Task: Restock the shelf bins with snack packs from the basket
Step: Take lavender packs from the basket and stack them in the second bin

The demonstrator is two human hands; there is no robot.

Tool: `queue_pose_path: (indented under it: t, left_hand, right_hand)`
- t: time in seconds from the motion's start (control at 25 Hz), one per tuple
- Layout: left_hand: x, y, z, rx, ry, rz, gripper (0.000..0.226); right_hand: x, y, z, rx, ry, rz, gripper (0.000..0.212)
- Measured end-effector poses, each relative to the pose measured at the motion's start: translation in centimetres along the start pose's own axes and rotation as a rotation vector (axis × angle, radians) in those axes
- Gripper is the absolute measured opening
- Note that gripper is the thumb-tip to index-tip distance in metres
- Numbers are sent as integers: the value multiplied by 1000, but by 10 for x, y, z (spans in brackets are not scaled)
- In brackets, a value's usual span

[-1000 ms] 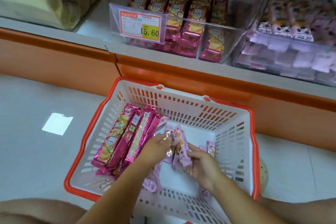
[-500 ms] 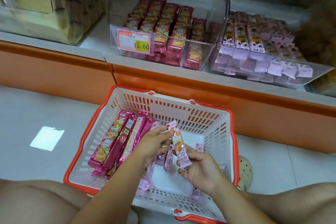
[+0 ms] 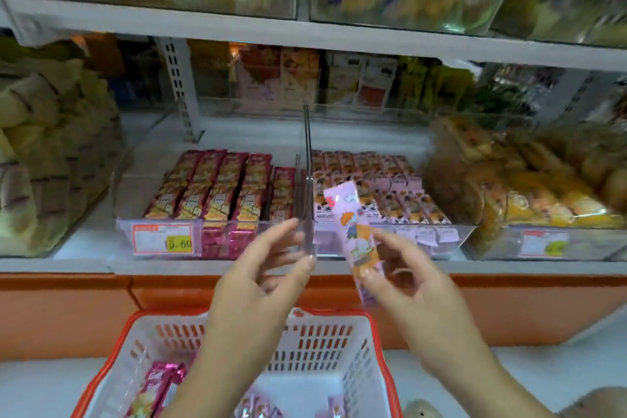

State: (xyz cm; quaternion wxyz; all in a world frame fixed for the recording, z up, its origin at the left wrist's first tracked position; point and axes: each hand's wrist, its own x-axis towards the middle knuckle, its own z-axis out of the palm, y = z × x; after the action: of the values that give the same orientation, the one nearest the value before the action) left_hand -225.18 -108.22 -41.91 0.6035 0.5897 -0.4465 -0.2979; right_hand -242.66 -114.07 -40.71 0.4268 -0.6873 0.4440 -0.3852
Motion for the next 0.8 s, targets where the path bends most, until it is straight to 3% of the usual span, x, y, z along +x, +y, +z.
queue_pose_path:
  t: [0.16, 0.28, 0.36, 0.48, 0.64, 0.72, 0.8]
  left_hand:
    - [50, 22, 9, 488, 37, 269, 46]
    - [77, 12, 22, 670, -28, 225, 56]
    - [83, 2, 28, 711, -44, 203, 58]
    - [84, -4, 26, 716, 8, 223, 57]
    - [84, -1, 27, 735, 10, 254, 56]
    - [84, -2, 25, 709, -13, 251, 55]
    - [70, -2, 16, 551, -1, 275, 51]
  right_hand:
    - [78, -19, -48, -159, 195, -71, 35]
    - [120, 1, -54, -437, 150, 119, 42]
    - [132, 10, -49, -588, 35, 227, 43]
    - [140, 13, -40, -560, -84, 262, 32]
    - [139, 17, -37, -585, -110, 247, 31]
    - [133, 13, -35, -613, -58, 197, 41]
    - [112, 2, -29, -586, 135, -10, 42]
